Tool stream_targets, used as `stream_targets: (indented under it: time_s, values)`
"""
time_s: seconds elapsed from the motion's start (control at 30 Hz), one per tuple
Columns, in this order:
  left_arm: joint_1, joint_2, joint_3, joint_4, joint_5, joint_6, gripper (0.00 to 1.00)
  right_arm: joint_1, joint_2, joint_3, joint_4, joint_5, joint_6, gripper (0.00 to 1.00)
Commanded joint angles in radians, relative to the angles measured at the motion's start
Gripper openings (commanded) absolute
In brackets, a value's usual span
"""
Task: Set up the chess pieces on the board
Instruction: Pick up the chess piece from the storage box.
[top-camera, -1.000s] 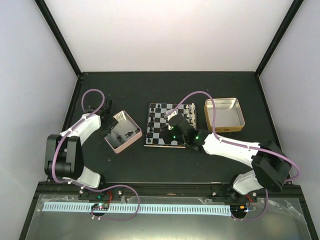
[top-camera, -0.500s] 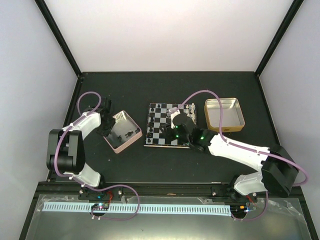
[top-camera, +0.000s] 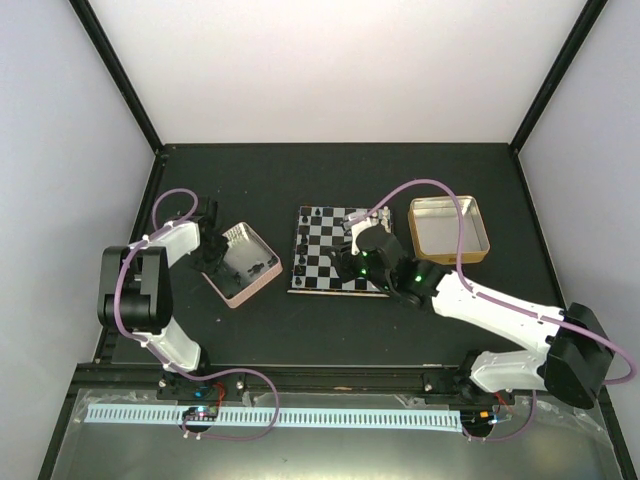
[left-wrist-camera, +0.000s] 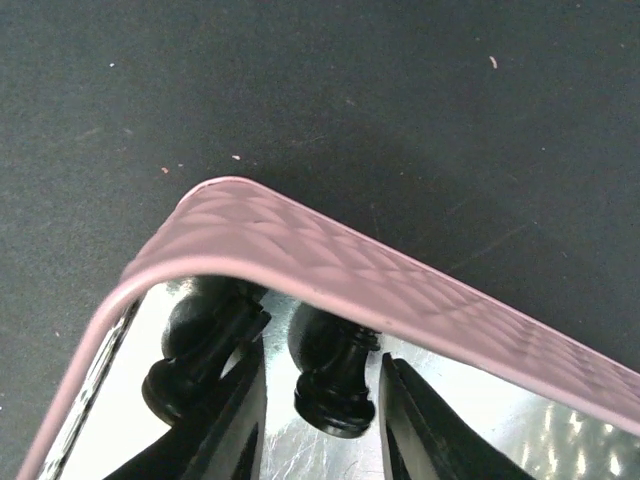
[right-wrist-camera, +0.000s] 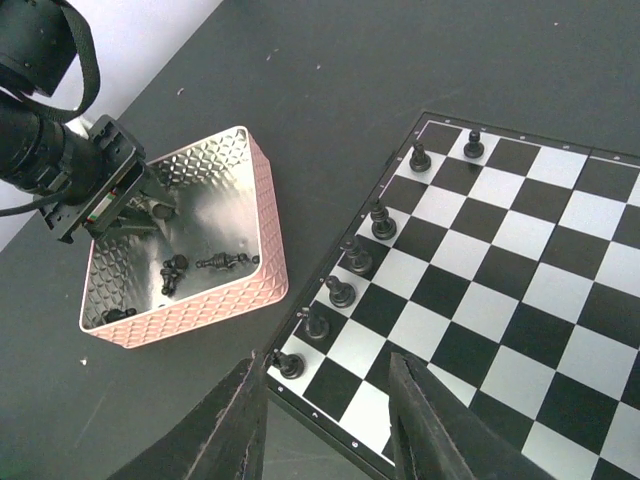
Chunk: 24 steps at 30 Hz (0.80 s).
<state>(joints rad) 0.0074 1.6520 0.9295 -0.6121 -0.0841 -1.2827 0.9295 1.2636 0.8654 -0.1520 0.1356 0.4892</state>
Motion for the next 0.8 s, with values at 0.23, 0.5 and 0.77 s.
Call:
stream_targets:
  time_s: [0.23,0.5,0.77]
  values:
    - [0.009,-0.006,0.016,0.004,0.014,0.01,0.22,-0.005,-0.045,0.014,-0.014,0.057,0.003,0.34]
    - [0.006,-0.055,0.011,0.0,-0.015,0.058,0.22,-0.004,-0.043,0.013,-0.005,0.048,0.007,0.34]
    - [-0.04,-0.082,-0.006,-0.008,-0.005,0.044,0.21,-0.004,-0.037,0.015,-0.001,0.041,0.013,0.34]
